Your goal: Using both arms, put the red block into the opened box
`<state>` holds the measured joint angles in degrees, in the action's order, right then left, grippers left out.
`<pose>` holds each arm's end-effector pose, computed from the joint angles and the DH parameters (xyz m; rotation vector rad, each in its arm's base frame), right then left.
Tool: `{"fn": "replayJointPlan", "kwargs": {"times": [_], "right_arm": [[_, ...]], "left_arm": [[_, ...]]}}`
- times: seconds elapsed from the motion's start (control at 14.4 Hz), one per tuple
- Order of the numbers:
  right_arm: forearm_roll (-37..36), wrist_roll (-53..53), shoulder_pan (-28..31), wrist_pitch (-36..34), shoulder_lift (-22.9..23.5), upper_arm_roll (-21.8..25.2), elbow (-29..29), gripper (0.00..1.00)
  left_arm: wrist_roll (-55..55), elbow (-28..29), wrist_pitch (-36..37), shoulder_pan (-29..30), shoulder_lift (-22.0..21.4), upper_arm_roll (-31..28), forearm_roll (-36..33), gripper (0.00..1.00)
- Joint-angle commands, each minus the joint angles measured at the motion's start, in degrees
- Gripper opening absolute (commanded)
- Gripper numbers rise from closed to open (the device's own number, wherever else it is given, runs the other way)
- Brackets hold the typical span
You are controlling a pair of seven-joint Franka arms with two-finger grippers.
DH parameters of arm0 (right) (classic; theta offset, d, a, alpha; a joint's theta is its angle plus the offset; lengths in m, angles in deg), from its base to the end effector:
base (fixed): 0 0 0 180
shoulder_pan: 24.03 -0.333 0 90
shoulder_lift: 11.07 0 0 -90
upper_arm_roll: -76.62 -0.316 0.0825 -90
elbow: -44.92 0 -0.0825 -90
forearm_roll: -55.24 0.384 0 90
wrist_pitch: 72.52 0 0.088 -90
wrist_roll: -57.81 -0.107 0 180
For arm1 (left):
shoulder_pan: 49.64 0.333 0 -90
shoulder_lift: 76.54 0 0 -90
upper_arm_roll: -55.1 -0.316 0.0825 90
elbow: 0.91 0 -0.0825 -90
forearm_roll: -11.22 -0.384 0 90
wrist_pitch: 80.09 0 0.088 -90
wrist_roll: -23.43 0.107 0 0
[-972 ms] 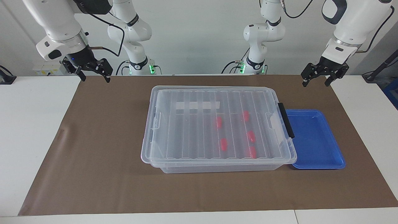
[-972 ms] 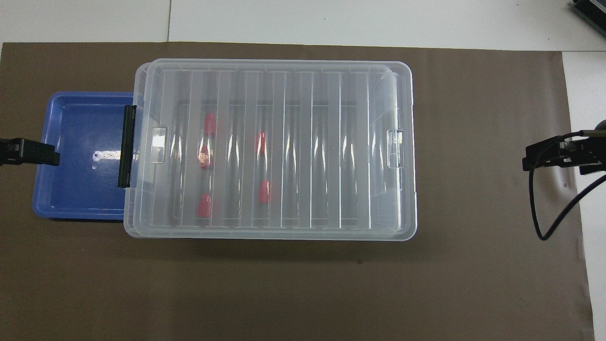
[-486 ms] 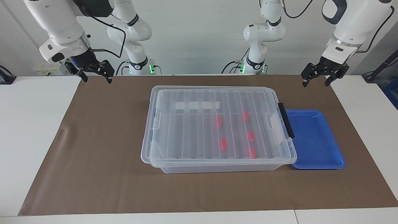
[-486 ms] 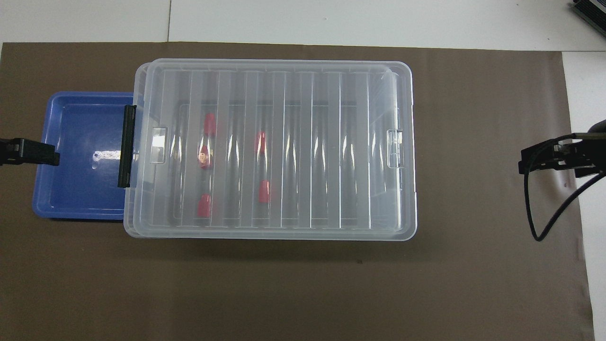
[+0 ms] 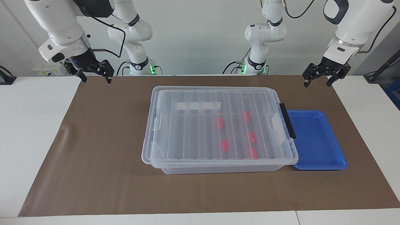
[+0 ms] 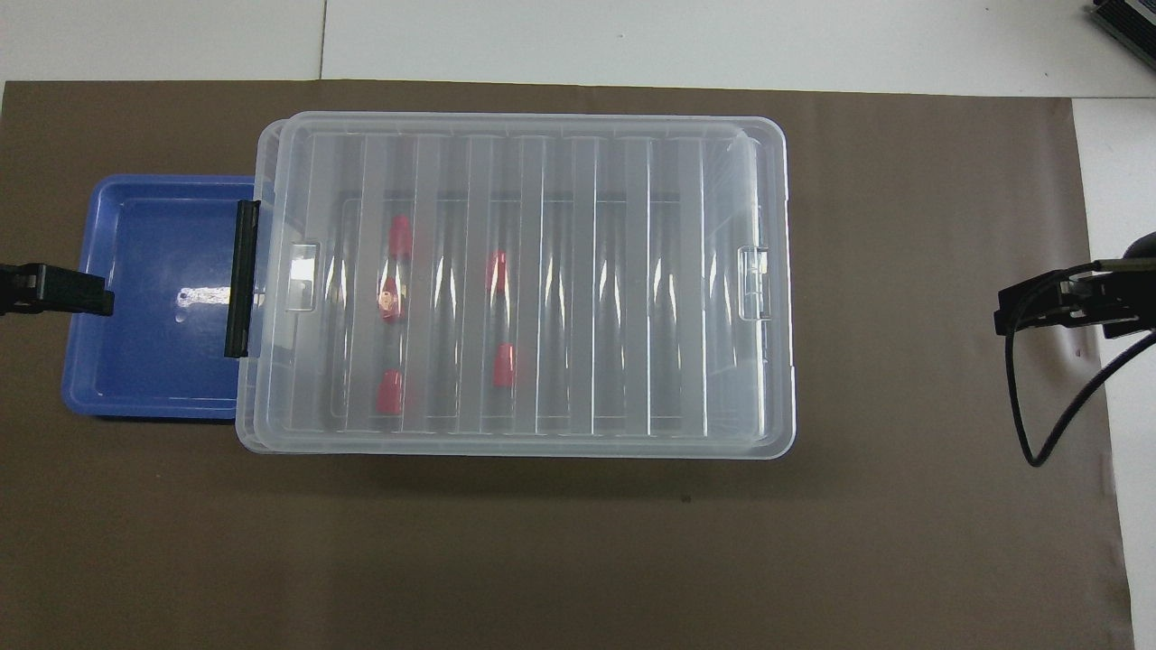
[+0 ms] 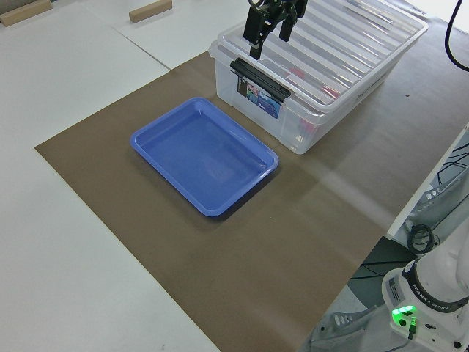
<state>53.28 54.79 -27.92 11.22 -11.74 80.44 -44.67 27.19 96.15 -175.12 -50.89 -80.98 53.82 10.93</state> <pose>0.5392 -0.0035 0.6252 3.1016 -0.0832 -0.1389 0.5376 0.0012 0.6161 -3.1345 0.1026 -0.0657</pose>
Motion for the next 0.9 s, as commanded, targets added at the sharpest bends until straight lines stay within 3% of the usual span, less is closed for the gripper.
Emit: {"fn": "replayJointPlan", "kwargs": {"times": [0.0, 0.83], "right_arm": [[-0.59, 1.09, 0.19, 0.36, -1.52, 0.49, -1.55, 1.00], [-0.06, 0.39, 0.19, 0.10, -1.52, 0.75, -1.29, 1.00]], "left_arm": [[0.19, 0.05, 0.02, -0.69, -0.13, -0.66, 0.90, 1.00], [0.19, 0.23, -0.24, -0.69, -0.21, -0.66, 0.90, 1.00]]}}
